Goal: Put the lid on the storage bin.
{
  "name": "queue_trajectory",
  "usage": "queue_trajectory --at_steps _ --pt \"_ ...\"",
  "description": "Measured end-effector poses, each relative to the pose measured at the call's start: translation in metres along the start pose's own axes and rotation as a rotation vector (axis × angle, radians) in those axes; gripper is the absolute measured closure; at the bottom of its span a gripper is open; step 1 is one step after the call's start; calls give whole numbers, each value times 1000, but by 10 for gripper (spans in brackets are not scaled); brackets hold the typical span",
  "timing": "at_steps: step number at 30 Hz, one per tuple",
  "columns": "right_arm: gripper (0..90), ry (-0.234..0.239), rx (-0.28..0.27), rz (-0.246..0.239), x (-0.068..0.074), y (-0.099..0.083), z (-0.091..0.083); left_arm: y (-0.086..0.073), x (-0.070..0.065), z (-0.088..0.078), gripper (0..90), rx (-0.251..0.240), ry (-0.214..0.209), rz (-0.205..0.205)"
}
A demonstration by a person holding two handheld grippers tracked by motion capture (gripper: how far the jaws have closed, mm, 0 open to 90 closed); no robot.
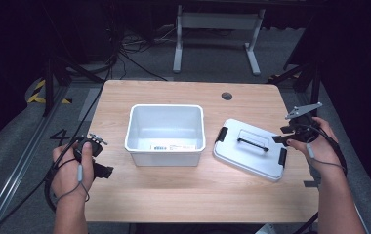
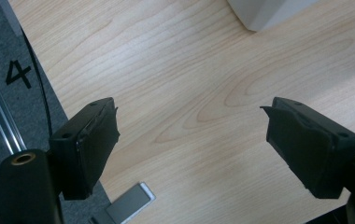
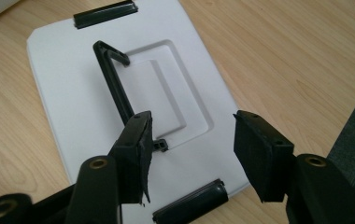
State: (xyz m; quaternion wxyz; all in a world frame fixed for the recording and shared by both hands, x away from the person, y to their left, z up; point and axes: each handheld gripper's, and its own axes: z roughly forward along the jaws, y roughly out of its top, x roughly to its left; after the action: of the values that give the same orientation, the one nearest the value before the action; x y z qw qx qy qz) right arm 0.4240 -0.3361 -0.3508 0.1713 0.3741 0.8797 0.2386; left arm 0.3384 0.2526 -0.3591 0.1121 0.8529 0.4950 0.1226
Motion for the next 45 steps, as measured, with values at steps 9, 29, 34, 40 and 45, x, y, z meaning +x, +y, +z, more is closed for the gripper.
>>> queue_trajectory --at_steps 9,29,34,40,45 --pt "454 23 2 -44 7 2 3 2 -5 2 185 34 -42 39" --pt "435 68 47 -96 23 11 22 4 -9 7 192 46 -64 66" --pt "407 109 103 -157 35 15 41 5 -11 9 193 54 -68 75" --pt "477 128 166 -211 39 21 64 6 -12 11 193 55 -72 80" --pt "662 140 210 -250 39 29 74 5 -11 10 194 48 -78 79"
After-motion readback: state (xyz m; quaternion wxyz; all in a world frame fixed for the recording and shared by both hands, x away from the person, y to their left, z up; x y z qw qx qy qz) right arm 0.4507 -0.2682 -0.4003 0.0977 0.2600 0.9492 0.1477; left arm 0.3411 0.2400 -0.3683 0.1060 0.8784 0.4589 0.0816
